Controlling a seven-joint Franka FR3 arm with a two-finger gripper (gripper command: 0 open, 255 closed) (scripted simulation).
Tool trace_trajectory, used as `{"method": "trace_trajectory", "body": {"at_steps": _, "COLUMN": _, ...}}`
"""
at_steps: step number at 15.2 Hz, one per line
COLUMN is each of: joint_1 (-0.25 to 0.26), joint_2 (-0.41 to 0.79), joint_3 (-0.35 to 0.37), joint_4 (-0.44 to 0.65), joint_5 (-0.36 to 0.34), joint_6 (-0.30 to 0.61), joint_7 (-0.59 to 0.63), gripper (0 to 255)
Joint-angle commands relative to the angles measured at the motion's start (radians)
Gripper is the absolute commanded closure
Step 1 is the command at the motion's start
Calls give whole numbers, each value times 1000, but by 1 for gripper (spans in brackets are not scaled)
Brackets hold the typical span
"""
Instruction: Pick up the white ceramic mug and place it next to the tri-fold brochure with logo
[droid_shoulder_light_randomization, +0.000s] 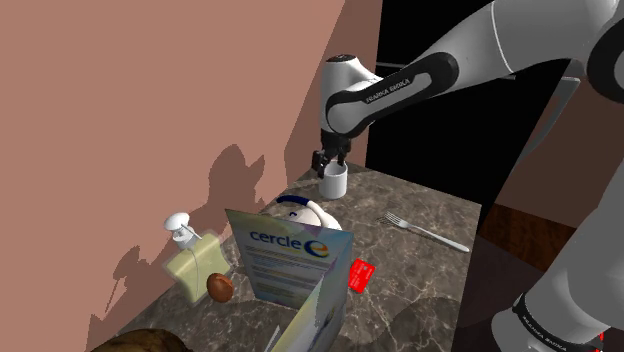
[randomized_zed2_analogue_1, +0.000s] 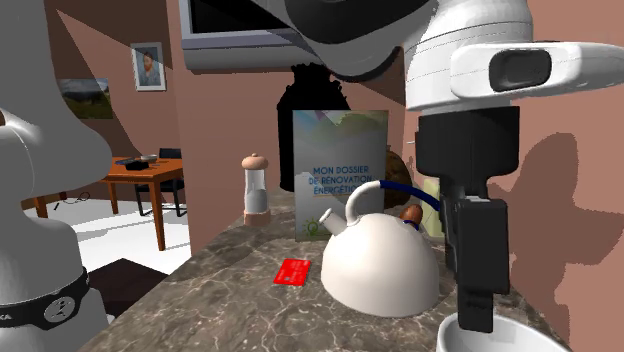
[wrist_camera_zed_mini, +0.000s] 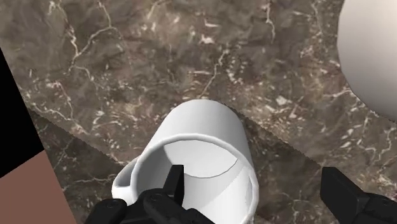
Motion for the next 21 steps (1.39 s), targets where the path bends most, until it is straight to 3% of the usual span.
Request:
{"method": "trace_trajectory", "body": {"at_steps": 1, "joint_1": 5, "joint_2": 81, "joint_3": 1, "joint_4": 73, "joint_5": -9, "joint_6": 15, "joint_7": 7, "gripper": 0}}
{"method": "trace_trajectory", "body": {"at_steps": 9, "joint_1": 8, "joint_2": 147, "joint_3": -3, "joint_4": 56, "joint_5": -22, "joint_6": 99, "joint_7": 16, "gripper": 0}}
{"method": "trace_trajectory", "body": {"at_steps": 17, "joint_1": 8, "joint_2": 147, "joint_3": -4, "joint_4": 56, "joint_5": -22, "joint_6": 99, "joint_7": 16, "gripper": 0}}
{"method": "trace_trajectory", "body": {"at_steps": 18, "joint_1": 8, "joint_2": 147, "joint_3": -4, "joint_4": 56, "joint_5": -22, "joint_6": 99, "joint_7": 16, "gripper": 255}}
{"method": "trace_trajectory", "body": {"at_steps": 21, "joint_1": 8, "joint_2": 147, "joint_3": -4, "joint_4": 56, "joint_5": -22, "joint_6": 99, "joint_7": 16, "gripper": 255}}
